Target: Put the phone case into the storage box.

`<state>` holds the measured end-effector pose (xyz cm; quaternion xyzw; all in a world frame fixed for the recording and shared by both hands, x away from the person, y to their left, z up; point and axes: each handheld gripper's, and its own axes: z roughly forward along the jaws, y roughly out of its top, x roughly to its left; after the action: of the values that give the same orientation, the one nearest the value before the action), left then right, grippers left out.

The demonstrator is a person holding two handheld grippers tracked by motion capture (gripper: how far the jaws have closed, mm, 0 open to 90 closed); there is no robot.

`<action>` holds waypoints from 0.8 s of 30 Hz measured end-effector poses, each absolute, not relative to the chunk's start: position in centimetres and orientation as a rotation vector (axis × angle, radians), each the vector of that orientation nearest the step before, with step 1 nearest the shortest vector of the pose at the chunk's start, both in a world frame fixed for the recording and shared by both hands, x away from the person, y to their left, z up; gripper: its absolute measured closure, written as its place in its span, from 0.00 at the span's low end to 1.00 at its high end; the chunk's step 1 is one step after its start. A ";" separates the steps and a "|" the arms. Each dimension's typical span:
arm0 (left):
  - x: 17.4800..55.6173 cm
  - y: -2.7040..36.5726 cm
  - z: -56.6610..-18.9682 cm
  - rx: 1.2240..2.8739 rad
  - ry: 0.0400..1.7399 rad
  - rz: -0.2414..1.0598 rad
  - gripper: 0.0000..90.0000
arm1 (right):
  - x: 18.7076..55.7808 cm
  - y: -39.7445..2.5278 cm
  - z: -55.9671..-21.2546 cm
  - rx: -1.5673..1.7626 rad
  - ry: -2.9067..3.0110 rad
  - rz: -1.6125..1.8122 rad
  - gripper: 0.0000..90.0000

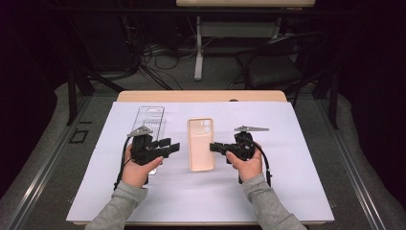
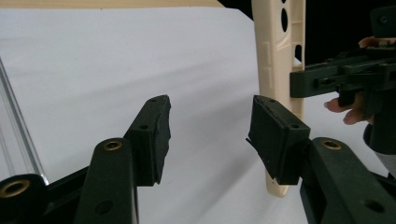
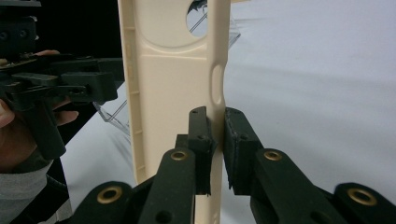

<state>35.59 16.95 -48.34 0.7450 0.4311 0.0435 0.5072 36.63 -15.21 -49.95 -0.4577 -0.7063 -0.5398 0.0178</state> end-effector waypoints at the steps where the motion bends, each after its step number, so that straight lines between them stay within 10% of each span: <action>1: 35.6 17.0 -48.4 1.804 1.047 0.101 0.54 | 36.6 -15.2 -50.0 -1.424 -2.193 -1.675 0.92; 24: 35.2 17.8 -46.5 1.825 0.984 0.284 0.48 | 36.4 -14.5 -50.2 -1.412 -2.231 -1.660 0.92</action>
<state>35.21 17.83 -46.54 0.7549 0.4072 0.1173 0.5006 36.36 -14.55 -50.20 -0.4527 -0.7154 -0.5322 0.0113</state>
